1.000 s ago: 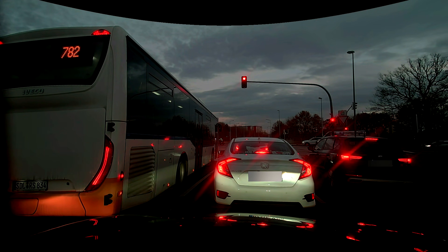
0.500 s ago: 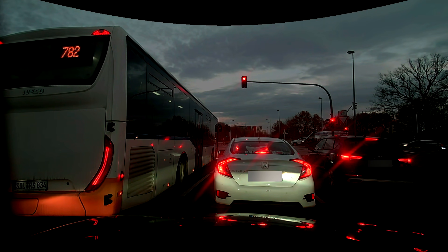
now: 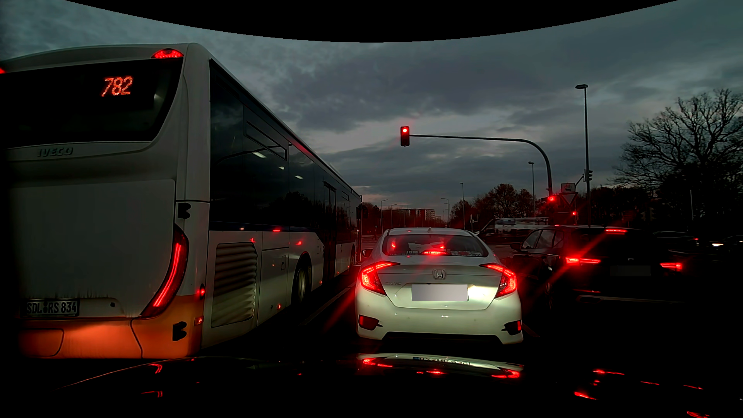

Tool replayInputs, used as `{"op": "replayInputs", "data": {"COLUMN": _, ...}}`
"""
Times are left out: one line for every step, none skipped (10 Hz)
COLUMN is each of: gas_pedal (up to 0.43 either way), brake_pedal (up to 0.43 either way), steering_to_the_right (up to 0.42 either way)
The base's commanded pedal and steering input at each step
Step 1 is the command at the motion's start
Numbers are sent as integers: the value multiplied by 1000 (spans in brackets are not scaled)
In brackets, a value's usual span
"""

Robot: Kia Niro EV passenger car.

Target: Follow the waypoints while adhering to traffic rules and regulations

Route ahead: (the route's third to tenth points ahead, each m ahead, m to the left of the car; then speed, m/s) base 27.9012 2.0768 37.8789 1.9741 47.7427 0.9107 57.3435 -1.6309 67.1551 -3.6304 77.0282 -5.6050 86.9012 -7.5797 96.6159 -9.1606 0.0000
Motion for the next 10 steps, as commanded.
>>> {"op": "replayInputs", "data": {"gas_pedal": 0, "brake_pedal": 366, "steering_to_the_right": 14}}
{"op": "replayInputs", "data": {"gas_pedal": 0, "brake_pedal": 366, "steering_to_the_right": 14}}
{"op": "replayInputs", "data": {"gas_pedal": 0, "brake_pedal": 366, "steering_to_the_right": 14}}
{"op": "replayInputs", "data": {"gas_pedal": 0, "brake_pedal": 366, "steering_to_the_right": 14}}
{"op": "replayInputs", "data": {"gas_pedal": 0, "brake_pedal": 366, "steering_to_the_right": 14}}
{"op": "replayInputs", "data": {"gas_pedal": 0, "brake_pedal": 360, "steering_to_the_right": 14}}
{"op": "replayInputs", "data": {"gas_pedal": 0, "brake_pedal": 366, "steering_to_the_right": 14}}
{"op": "replayInputs", "data": {"gas_pedal": 0, "brake_pedal": 366, "steering_to_the_right": 14}}
{"op": "replayInputs", "data": {"gas_pedal": 0, "brake_pedal": 366, "steering_to_the_right": 14}}
{"op": "replayInputs", "data": {"gas_pedal": 0, "brake_pedal": 366, "steering_to_the_right": 14}}
